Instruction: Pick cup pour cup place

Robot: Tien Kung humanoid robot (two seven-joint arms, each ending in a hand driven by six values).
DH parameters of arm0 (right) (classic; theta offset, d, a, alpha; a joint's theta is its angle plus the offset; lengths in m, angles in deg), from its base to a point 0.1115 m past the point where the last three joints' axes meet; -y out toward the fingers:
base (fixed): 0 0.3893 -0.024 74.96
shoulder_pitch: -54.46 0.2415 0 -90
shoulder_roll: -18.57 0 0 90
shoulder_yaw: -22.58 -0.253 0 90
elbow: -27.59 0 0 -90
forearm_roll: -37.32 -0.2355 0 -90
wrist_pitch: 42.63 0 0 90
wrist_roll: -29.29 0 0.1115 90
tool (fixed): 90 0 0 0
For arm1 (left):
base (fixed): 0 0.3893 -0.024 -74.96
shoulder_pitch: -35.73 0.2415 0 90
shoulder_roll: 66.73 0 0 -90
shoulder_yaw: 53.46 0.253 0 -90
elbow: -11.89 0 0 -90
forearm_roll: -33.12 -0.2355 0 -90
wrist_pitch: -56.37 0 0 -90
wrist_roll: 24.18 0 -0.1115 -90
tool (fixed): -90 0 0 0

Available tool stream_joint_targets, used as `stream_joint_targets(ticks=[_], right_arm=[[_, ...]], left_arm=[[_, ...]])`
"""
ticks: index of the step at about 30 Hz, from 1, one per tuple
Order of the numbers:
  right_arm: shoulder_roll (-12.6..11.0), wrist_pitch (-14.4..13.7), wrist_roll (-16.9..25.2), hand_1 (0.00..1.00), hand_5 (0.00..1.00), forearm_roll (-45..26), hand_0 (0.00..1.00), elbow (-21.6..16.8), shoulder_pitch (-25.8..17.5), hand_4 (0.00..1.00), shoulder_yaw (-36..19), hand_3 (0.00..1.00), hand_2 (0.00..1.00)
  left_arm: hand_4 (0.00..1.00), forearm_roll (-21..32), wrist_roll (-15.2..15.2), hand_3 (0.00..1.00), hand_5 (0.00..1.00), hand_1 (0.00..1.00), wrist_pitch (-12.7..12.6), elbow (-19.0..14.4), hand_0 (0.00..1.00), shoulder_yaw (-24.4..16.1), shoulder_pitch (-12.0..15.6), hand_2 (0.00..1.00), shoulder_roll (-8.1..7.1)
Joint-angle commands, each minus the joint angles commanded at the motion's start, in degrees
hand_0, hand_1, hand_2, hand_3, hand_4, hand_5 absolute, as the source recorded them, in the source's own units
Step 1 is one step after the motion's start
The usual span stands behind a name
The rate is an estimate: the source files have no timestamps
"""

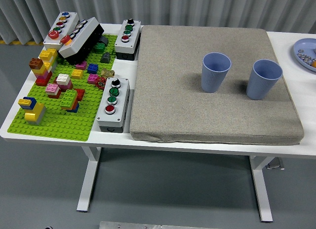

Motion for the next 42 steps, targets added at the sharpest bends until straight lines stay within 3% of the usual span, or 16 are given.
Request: stream_joint_targets(ticks=[12, 27, 42], right_arm=[[0.03, -0.06, -0.07, 0.8, 0.897, 0.38, 0.911, -0.43, 0.34, 0.847, -0.33, 0.798, 0.802], [0.27, 0.0, -0.57, 0.8, 0.871, 0.28, 0.911, 0.08, 2.17, 0.841, 1.69, 0.797, 0.803], [0.76, -0.12, -0.64, 0.801, 0.87, 0.78, 0.915, 0.01, 1.81, 0.841, 1.94, 0.797, 0.803]], left_arm=[[0.524, -0.38, 0.57, 0.75, 0.998, 0.76, -0.49, 0.0, 0.806, -1.63, -0.05, 0.822, 0.16], [0.525, 2.04, 0.07, 0.748, 0.998, 0.76, -0.14, 0.0, 0.805, 1.15, 0.13, 0.824, 0.35], [0.523, 2.75, -0.19, 0.745, 0.998, 0.76, 0.02, 0.0, 0.806, 1.15, 0.71, 0.824, 0.17]])
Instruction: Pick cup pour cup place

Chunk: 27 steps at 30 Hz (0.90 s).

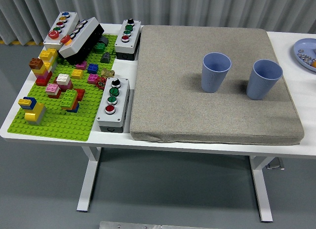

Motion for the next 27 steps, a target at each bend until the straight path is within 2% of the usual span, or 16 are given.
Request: stream_joint_targets(ticks=[8, 27], right_arm=[[0.28, -0.02, -0.06, 0.795, 0.858, -0.29, 0.881, 0.2, 0.43, 0.835, 0.63, 0.797, 0.803], [0.29, 0.02, -0.08, 0.801, 0.843, -0.41, 0.892, 0.29, 0.8, 0.834, 0.28, 0.798, 0.814]], left_arm=[[0.521, 0.1, 0.51, 0.749, 0.998, 0.76, 0.21, 0.0, 0.805, -0.8, 0.0, 0.824, 0.09], [0.519, 0.08, 0.42, 0.748, 0.998, 0.76, 0.32, 0.0, 0.806, -0.91, -0.06, 0.825, 0.16]])
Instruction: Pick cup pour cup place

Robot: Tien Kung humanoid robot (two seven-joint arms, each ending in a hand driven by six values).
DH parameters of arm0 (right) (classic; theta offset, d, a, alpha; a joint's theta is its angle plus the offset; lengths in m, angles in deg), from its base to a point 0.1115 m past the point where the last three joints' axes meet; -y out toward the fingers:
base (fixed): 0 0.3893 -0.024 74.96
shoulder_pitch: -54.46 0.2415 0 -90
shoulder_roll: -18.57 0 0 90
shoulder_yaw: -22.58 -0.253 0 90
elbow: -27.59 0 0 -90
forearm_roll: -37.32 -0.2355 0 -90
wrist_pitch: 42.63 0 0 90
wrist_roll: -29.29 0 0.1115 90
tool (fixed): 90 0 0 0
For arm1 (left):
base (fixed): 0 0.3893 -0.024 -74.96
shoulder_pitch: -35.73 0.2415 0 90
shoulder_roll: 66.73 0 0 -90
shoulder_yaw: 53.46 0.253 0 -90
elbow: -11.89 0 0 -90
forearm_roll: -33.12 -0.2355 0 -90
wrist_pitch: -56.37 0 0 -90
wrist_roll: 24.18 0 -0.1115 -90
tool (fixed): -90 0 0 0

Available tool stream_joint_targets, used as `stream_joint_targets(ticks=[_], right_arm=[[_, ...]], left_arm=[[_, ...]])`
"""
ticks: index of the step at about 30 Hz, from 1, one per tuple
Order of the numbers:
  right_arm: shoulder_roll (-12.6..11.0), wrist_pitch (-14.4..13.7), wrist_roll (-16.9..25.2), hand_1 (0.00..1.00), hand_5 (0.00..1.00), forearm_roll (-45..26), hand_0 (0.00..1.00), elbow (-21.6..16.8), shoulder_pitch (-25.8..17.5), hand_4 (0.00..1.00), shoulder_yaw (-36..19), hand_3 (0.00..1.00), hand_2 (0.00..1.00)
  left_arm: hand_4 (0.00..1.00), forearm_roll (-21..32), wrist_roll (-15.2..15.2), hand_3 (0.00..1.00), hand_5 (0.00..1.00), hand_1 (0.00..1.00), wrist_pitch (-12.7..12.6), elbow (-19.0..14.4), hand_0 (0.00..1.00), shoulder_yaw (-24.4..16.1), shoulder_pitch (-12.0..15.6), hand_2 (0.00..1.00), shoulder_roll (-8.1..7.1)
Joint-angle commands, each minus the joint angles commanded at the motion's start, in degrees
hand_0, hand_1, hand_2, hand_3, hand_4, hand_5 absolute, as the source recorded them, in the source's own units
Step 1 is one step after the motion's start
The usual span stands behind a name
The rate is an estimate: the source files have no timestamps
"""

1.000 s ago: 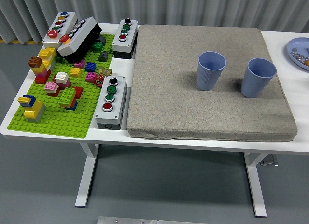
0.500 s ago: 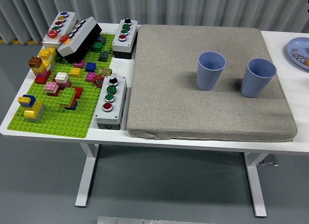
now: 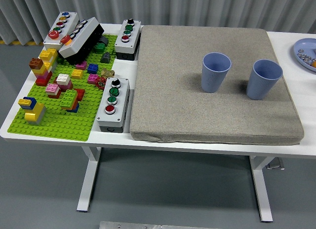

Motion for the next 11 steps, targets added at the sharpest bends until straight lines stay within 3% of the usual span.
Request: stream_joint_targets(ticks=[11], right_arm=[[0.16, 0.03, 0.12, 0.801, 0.841, -0.32, 0.894, 0.05, 0.34, 0.834, 0.58, 0.798, 0.814]], left_arm=[[0.519, 0.39, -0.1, 0.749, 0.998, 0.76, 0.1, 0.0, 0.806, 0.25, 0.01, 0.825, -0.03]])
